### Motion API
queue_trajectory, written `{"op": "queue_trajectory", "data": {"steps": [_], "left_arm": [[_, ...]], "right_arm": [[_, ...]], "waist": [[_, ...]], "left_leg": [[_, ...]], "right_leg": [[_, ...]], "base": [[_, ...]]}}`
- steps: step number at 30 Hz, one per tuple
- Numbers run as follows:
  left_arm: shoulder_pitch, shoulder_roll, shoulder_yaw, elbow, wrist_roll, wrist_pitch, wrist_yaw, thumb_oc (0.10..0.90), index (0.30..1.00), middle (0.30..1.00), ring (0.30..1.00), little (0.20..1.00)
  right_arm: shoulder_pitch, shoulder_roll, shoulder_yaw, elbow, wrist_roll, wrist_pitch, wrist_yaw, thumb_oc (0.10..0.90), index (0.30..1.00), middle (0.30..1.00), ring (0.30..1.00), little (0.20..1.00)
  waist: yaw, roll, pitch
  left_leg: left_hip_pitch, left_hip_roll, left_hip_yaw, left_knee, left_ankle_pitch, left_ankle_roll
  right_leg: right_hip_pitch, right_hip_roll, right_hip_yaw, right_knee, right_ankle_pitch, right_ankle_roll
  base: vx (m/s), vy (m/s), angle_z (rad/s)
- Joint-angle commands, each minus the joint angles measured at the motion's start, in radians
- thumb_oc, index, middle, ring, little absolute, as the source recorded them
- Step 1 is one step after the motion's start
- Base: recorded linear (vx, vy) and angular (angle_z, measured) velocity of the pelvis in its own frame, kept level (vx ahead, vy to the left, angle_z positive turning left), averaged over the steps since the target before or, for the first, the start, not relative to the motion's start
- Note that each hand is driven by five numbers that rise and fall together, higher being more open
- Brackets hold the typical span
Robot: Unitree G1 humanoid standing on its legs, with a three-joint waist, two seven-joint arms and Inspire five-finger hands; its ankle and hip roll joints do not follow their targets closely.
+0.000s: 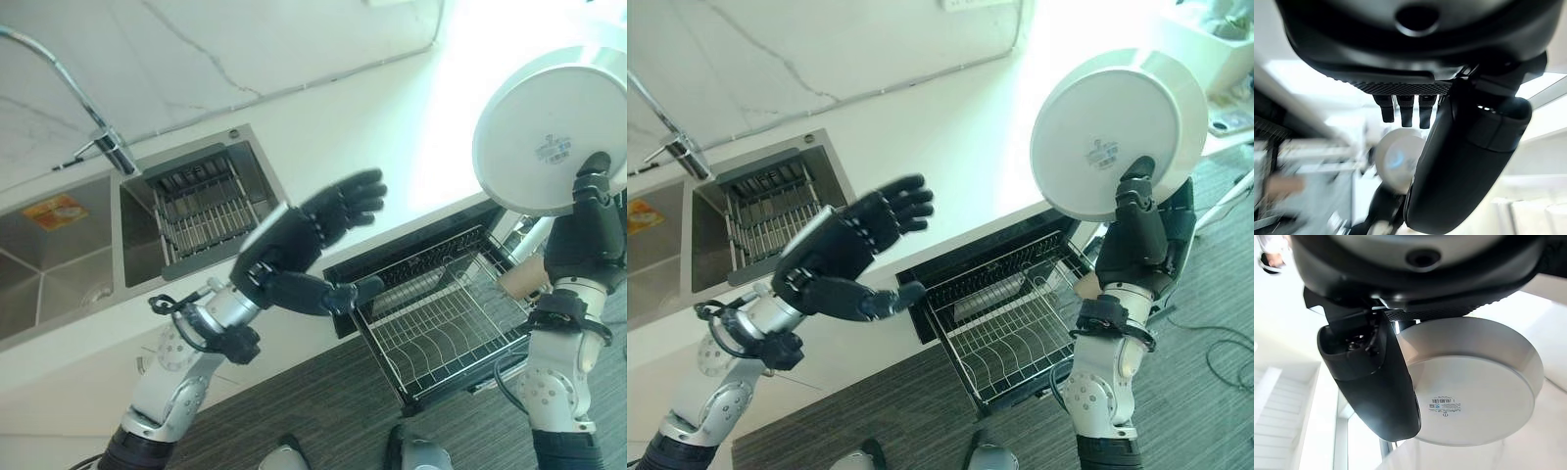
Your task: Place the dishes in the dishwasher.
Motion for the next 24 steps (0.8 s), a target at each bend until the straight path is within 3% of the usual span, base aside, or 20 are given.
{"op": "queue_trajectory", "data": {"steps": [1,6,12,14,17,21,24], "left_arm": [[-0.022,0.011,0.003,-0.067,-0.139,0.02,-0.081,0.8,0.9,0.9,0.9,0.9],[0.028,0.016,-0.079,0.018,-0.102,0.142,-0.196,0.8,0.9,0.9,0.9,0.9],[0.126,0.021,-0.185,0.154,-0.049,0.211,-0.248,0.8,0.9,0.9,0.9,0.9],[0.152,0.008,-0.203,0.212,-0.027,0.212,-0.251,0.8,0.9,0.9,0.9,0.9],[0.192,-0.014,-0.209,0.299,-0.031,0.214,-0.248,0.8,0.9,0.9,0.9,0.9],[0.261,-0.038,-0.185,0.494,0.011,0.207,-0.261,0.8,0.9,0.9,0.9,0.9],[0.307,-0.065,-0.16,0.658,0.023,0.192,-0.267,0.8,0.9,0.9,0.9,0.9]], "right_arm": [[-0.111,-0.013,-0.028,-0.14,-0.012,-0.072,0.033,0.4,0.3,0.3,0.3,0.3],[-0.113,-0.039,-0.026,-0.132,-0.048,-0.077,0.031,0.4,0.3,0.3,0.3,0.3],[-0.102,-0.097,-0.017,-0.097,-0.156,-0.09,0.046,0.4,0.3,0.3,0.3,0.3],[-0.094,-0.117,-0.022,-0.085,-0.145,-0.08,0.096,0.4,0.3,0.3,0.3,0.3],[-0.083,-0.15,-0.021,-0.061,-0.241,-0.057,0.114,0.4,0.3,0.3,0.3,0.3],[-0.063,-0.195,-0.044,-0.02,-0.266,-0.054,0.181,0.4,0.3,0.3,0.3,0.3],[-0.045,-0.218,-0.068,-0.012,-0.333,-0.048,0.172,0.4,0.3,0.3,0.3,0.3]], "waist": [[0.013,-0.055,-0.058],[-0.011,-0.04,-0.061],[-0.028,-0.029,-0.065],[-0.031,-0.03,-0.065],[-0.03,-0.03,-0.06],[-0.034,-0.033,-0.055],[-0.041,-0.03,-0.05]], "left_leg": [[-0.02,-0.057,-0.021,0.07,-0.15,0.035],[-0.013,-0.044,0.009,0.07,-0.154,0.031],[-0.018,-0.031,0.02,0.07,-0.151,0.026],[-0.025,-0.025,0.021,0.07,-0.145,0.021],[-0.039,-0.016,0.018,0.07,-0.134,0.013],[-0.053,-0.002,0.018,0.07,-0.12,0.002],[-0.059,0.016,0.026,0.07,-0.108,-0.007]], "right_leg": [[0.157,-0.065,-0.01,-0.059,-0.082,0.115],[0.149,-0.055,-0.009,-0.059,-0.083,0.107],[0.128,-0.037,-0.006,-0.059,-0.091,0.092],[0.12,-0.031,-0.007,-0.059,-0.093,0.086],[0.111,-0.023,-0.007,-0.059,-0.097,0.079],[0.1,-0.007,-0.004,-0.059,-0.103,0.068],[0.102,0.007,-0.003,-0.059,-0.109,0.057]], "base": [[0.05,-0.006,-0.21],[-0.01,0.004,-0.06],[-0.01,-0.016,0.0],[-0.04,-0.079,0.05],[-0.06,-0.084,0.02],[-0.06,-0.093,-0.02],[-0.04,-0.073,-0.02]]}}
